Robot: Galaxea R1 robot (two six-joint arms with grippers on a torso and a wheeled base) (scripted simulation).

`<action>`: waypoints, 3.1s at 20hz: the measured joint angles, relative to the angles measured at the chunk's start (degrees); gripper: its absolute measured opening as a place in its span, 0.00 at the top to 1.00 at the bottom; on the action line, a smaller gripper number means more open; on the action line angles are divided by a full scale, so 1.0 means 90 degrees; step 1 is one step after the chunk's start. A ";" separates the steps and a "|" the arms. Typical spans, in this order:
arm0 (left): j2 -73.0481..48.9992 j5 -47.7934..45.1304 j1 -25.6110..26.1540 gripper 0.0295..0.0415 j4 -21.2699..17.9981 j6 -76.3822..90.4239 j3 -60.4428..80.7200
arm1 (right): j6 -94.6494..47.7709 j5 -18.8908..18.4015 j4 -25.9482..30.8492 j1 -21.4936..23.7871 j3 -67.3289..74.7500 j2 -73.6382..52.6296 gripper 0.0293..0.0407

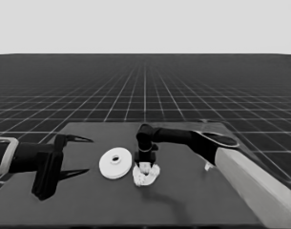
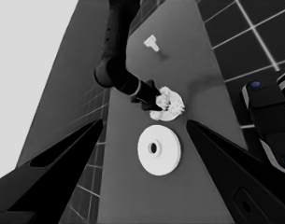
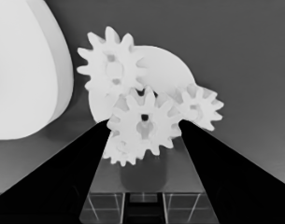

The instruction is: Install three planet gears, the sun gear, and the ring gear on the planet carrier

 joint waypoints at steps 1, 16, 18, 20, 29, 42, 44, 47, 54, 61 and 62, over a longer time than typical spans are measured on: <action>0.0000 0.0000 0.0000 0.25 0.0000 0.0000 0.0000 | 0.0027 0.0000 0.0000 -0.0037 -0.0004 -0.0004 0.86; 0.0000 0.0000 0.0000 0.25 0.0000 0.0000 0.0000 | 0.0970 0.0000 0.0001 -0.0061 -0.0003 -0.0001 0.86; 0.0000 0.0000 0.0000 0.25 0.0000 0.0000 0.0000 | 0.1104 0.0000 0.0001 -0.0060 -0.0002 0.0000 0.86; 0.0000 0.0000 0.0000 0.25 0.0000 0.0000 0.0000 | 0.1237 0.0000 0.0001 -0.0060 -0.0002 0.0000 0.86; 0.0000 0.0000 0.0000 0.25 0.0000 0.0000 0.0000 | 0.1837 0.0001 0.0001 -0.0067 -0.0003 -0.0001 0.86; 0.0000 0.0000 0.0000 0.25 0.0000 0.0000 0.0000 | 0.2704 0.0001 0.0000 -0.0098 -0.0010 -0.0010 0.86; 0.0000 0.0000 0.0000 0.25 0.0000 0.0000 0.0000 | 0.2837 0.0001 0.0000 -0.0098 -0.0010 -0.0010 0.86; 0.0000 0.0000 0.0000 0.25 0.0000 0.0000 0.0000 | 0.3037 0.0001 0.0000 -0.0099 -0.0010 -0.0010 0.86; 0.0000 0.0000 0.0000 0.25 0.0000 0.0000 0.0000 | 0.3504 0.0001 0.0000 -0.0098 -0.0010 -0.0010 0.86; 0.0000 0.0000 0.0000 0.25 0.0000 0.0000 0.0000 | 0.3970 0.0001 0.0000 -0.0098 -0.0010 -0.0010 0.86; 0.0000 0.0000 0.0000 0.25 0.0000 0.0000 0.0000 | 0.4037 0.0001 0.0000 -0.0098 -0.0010 -0.0010 0.86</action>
